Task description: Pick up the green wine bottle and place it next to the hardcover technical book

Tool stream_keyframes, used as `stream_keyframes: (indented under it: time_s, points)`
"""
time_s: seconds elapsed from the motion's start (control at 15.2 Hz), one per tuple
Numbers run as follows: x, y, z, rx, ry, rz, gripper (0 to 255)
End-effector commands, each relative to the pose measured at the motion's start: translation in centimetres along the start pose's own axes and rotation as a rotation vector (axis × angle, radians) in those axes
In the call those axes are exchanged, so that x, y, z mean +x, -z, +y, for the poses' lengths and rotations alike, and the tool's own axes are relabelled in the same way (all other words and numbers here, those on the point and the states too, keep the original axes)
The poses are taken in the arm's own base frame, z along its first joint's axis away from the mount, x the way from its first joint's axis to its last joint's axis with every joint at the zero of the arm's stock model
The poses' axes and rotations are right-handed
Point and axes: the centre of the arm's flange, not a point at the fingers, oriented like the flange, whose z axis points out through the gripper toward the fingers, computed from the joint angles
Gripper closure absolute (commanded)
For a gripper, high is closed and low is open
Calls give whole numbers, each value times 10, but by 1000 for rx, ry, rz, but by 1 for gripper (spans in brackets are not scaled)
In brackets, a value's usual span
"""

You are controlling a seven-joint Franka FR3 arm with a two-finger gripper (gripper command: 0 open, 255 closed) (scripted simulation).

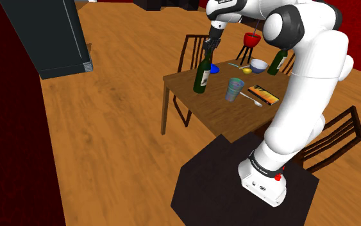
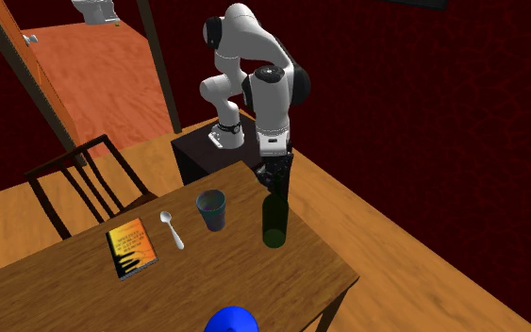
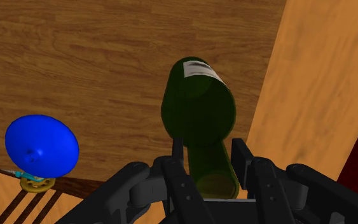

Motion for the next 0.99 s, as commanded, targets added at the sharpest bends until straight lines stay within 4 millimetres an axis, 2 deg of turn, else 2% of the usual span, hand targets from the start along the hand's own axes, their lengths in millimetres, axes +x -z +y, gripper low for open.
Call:
stream_keyframes:
  time_s: [0.0,0.13,0.92]
  points:
    - [0,0,0,0,0,0,255]
    - [0,0,0,0,0,0,255]
    - [6,63,0,0,0,0,255]
